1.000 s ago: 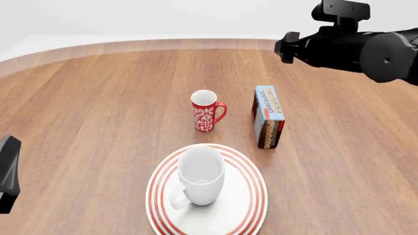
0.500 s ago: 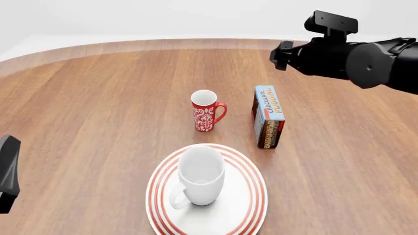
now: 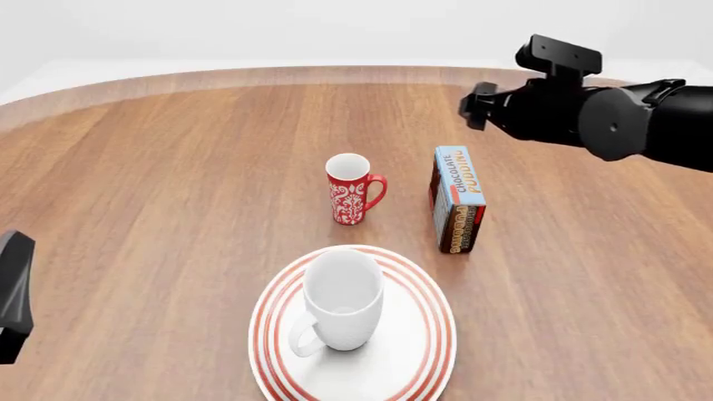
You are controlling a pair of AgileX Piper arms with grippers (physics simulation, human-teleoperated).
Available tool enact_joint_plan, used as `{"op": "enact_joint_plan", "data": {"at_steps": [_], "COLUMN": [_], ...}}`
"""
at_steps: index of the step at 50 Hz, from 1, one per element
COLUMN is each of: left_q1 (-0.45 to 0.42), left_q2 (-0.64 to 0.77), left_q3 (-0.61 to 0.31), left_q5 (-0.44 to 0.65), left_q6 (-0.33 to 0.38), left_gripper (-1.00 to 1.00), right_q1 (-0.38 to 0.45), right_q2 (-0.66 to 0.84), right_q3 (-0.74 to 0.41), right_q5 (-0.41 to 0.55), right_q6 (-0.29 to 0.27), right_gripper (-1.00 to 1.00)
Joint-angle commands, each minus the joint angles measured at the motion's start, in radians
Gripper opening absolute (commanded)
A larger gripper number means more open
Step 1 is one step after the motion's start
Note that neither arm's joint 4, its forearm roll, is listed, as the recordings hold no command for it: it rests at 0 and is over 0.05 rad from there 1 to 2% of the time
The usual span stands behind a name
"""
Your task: Pick up the white mug and put it on the plate, and put the chocolate pudding to the right of the plate.
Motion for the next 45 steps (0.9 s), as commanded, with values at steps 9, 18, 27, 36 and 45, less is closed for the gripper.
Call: {"op": "enact_joint_plan", "data": {"at_steps": [9, 18, 27, 36, 45], "left_q1": [0.001, 0.002, 0.002, 0.002, 0.003], "left_q2": [0.000, 0.000, 0.000, 0.000, 0.000], "left_q3": [0.004, 0.004, 0.003, 0.001, 0.000], "left_q5": [-0.003, -0.002, -0.001, 0.001, 0.001], "left_q6": [-0.002, -0.001, -0.001, -0.001, -0.002], "left_gripper": [1.00, 1.00, 1.00, 1.00, 1.00], "right_q1": [-0.014, -0.020, -0.031, -0.032, -0.024], "right_q2": [0.031, 0.056, 0.070, 0.091, 0.106], "right_q3": [0.004, 0.017, 0.033, 0.040, 0.030], "right_q5": [-0.021, -0.042, -0.058, -0.072, -0.070], "right_q6": [0.007, 0.008, 0.005, 0.004, 0.000], "right_gripper": [1.00, 1.00, 1.00, 1.00, 1.00]}}
